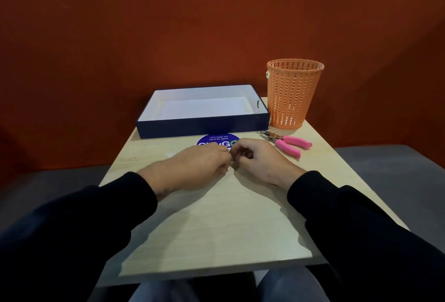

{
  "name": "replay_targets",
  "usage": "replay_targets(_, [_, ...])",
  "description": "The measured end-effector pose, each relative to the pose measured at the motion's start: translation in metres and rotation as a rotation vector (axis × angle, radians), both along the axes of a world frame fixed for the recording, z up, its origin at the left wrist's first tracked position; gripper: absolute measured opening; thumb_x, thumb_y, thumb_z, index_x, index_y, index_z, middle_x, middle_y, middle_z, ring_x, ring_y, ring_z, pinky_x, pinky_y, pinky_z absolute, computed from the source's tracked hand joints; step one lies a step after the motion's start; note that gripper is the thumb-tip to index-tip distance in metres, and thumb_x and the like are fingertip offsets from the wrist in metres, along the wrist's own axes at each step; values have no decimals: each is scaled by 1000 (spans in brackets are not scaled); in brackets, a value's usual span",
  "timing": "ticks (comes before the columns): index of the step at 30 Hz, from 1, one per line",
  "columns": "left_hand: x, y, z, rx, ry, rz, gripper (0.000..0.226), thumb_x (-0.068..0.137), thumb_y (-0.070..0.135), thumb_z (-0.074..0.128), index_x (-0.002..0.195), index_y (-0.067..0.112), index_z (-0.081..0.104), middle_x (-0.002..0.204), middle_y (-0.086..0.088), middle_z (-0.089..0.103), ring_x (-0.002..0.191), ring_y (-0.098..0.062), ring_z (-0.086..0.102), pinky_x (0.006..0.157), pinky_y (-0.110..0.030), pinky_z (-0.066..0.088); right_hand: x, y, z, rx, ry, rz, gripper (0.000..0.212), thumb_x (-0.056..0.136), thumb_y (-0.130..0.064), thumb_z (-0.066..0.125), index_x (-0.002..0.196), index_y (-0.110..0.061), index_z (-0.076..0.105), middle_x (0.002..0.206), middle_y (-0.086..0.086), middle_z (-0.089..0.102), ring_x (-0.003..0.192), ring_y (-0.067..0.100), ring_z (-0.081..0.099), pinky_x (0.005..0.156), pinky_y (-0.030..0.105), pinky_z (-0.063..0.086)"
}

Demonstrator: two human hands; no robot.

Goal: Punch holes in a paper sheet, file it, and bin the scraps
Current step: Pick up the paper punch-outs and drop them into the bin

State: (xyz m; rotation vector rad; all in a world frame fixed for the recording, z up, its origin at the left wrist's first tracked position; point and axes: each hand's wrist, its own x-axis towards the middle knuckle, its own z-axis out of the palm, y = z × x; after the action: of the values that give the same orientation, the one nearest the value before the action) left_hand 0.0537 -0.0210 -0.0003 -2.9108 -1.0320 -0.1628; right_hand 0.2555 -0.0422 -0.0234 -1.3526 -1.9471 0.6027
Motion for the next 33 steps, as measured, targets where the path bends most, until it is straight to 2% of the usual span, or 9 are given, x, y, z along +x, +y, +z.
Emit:
replay_targets(2, [-5, 0, -10, -33, -93, 21, 11, 99, 26, 50, 89, 25, 50, 94, 11, 55, 89, -12, 48, 75, -32, 47, 0, 1, -1, 18, 11, 1, 24, 87, 0, 58, 96, -16, 74, 82, -9, 74, 77, 1, 67, 74, 17, 51])
replay_targets(6, [-14, 7, -22, -154, -386, 113, 13, 98, 20, 47, 86, 23, 49, 88, 10, 54, 83, -9, 51, 72, -36, 48, 1, 2, -3, 21, -21, 24, 20, 85, -7, 64, 93, -22, 75, 89, -1, 74, 83, 18, 67, 80, 36, 57])
replay_targets(10, [-12, 4, -28, -221, -539, 174, 13, 98, 14, 48, 87, 19, 52, 85, 6, 58, 78, -11, 54, 71, -38, 50, -1, 1, -5, 54, -133, 130, 5, 87, -25, 77, 91, -27, 79, 90, -8, 71, 91, 9, 63, 84, 34, 54])
replay_targets(14, [-15, 7, -32, -256, -611, 212, 14, 99, 18, 47, 88, 23, 53, 85, 4, 60, 79, -17, 55, 72, -43, 50, -4, 6, -1, 70, -216, 161, 12, 90, -37, 75, 101, -36, 79, 92, -11, 66, 95, 7, 60, 86, 37, 53])
replay_targets(18, [-14, 8, -33, -279, -628, 216, 14, 99, 19, 48, 87, 24, 53, 85, 3, 60, 80, -19, 56, 73, -44, 50, -6, 6, 6, 61, -314, 246, 18, 94, -30, 71, 108, -37, 79, 93, -8, 63, 95, 12, 59, 87, 38, 50])
replay_targets(24, [-12, 4, -31, -307, -662, 245, 13, 100, 18, 49, 88, 20, 54, 85, -1, 61, 77, -18, 55, 72, -40, 49, -10, 2, 5, 169, -428, 203, 7, 95, -30, 67, 97, -28, 74, 94, -16, 62, 92, 7, 54, 83, 36, 49])
replay_targets(28, [-12, 2, -29, -307, -650, 247, 13, 100, 18, 49, 89, 19, 54, 86, -3, 61, 77, -20, 55, 72, -42, 49, -14, -3, -1, 219, -501, 194, 9, 99, -23, 56, 93, -19, 62, 96, -4, 61, 97, 18, 51, 83, 40, 46])
replay_targets(31, [-12, -1, -27, -317, -653, 258, 13, 100, 19, 49, 89, 20, 54, 86, -2, 62, 79, -21, 56, 72, -43, 49, -13, -6, 0, 180, -471, 166, 12, 101, -20, 48, 92, -17, 55, 96, -3, 57, 95, 18, 46, 84, 37, 41])
replay_targets(33, [-12, -3, -26, -330, -652, 266, 12, 101, 20, 49, 90, 20, 54, 87, -4, 63, 80, -24, 57, 71, -44, 50, -10, -6, 0, 136, -417, 129, 13, 102, -21, 44, 91, -21, 51, 94, -5, 53, 94, 16, 44, 85, 40, 42])
